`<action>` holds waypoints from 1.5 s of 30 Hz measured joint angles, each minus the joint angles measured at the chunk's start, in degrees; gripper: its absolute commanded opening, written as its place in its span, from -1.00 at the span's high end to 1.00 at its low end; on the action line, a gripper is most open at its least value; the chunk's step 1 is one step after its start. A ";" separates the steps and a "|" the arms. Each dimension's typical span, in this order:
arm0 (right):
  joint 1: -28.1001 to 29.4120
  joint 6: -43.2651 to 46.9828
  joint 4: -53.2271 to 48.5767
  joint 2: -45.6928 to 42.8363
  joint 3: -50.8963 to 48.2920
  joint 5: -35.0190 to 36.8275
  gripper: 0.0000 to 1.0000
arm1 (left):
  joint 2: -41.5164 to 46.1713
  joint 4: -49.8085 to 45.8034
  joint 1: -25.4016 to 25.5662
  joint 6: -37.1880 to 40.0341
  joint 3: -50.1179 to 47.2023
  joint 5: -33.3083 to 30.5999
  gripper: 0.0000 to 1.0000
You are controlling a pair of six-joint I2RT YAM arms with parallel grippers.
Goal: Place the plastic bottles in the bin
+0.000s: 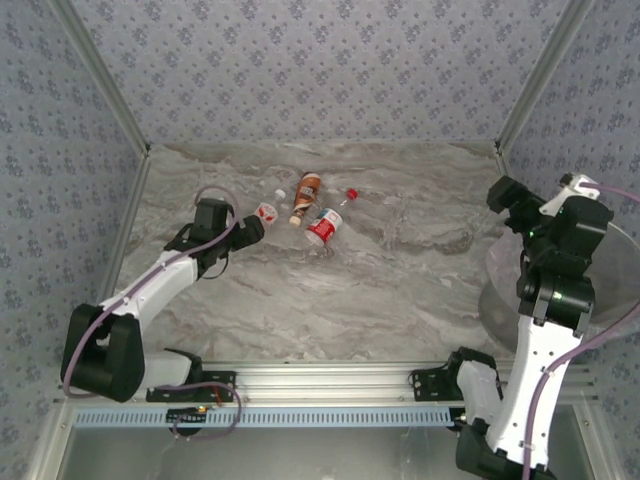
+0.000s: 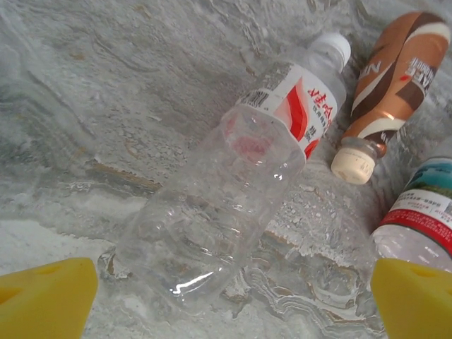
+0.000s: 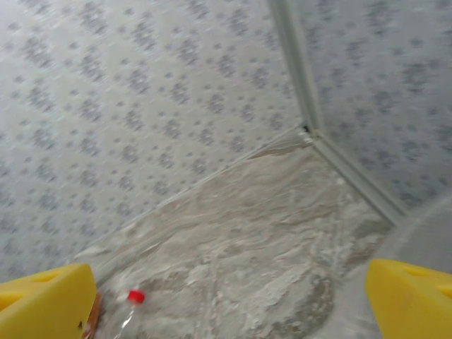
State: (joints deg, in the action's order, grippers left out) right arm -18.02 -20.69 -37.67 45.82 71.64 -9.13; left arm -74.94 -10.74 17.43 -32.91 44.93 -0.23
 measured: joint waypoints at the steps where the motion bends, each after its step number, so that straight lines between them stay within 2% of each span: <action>1: 1.81 0.42 0.22 0.33 0.00 -0.17 -1.00 | -0.59 0.42 -0.22 1.29 0.00 1.18 -0.99; 6: 12.35 3.48 1.20 2.95 0.02 0.00 -1.00 | -4.57 1.44 -0.20 7.74 0.42 3.74 -0.99; 14: 27.82 5.49 5.62 8.74 -2.14 0.59 -1.00 | -8.87 -1.90 -0.20 13.18 3.32 -2.45 -0.99; 17: 33.66 6.16 7.45 11.32 -4.13 2.12 -1.00 | -10.45 -3.10 -0.20 15.56 4.63 -2.82 -0.99; 24: 42.93 6.84 12.46 16.96 -7.45 3.43 -1.00 | -15.85 -6.58 -0.20 21.66 8.72 -1.09 -0.97; 30: 47.30 8.33 14.99 20.00 -7.65 3.85 -1.00 | -19.61 -7.96 -0.22 25.07 11.17 1.53 -0.85; 36: 47.69 9.18 15.23 20.26 -7.65 5.31 -1.00 | -21.03 -9.49 -0.22 26.51 13.35 2.60 -0.68; 45: 47.80 9.64 15.23 18.16 -7.74 8.39 -1.00 | -23.89 -12.41 0.90 26.60 14.82 2.43 -0.54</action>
State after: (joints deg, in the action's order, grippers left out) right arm 29.78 -11.05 -22.44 63.99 63.90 -0.73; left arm -98.83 -23.16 18.33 -6.31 59.75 2.20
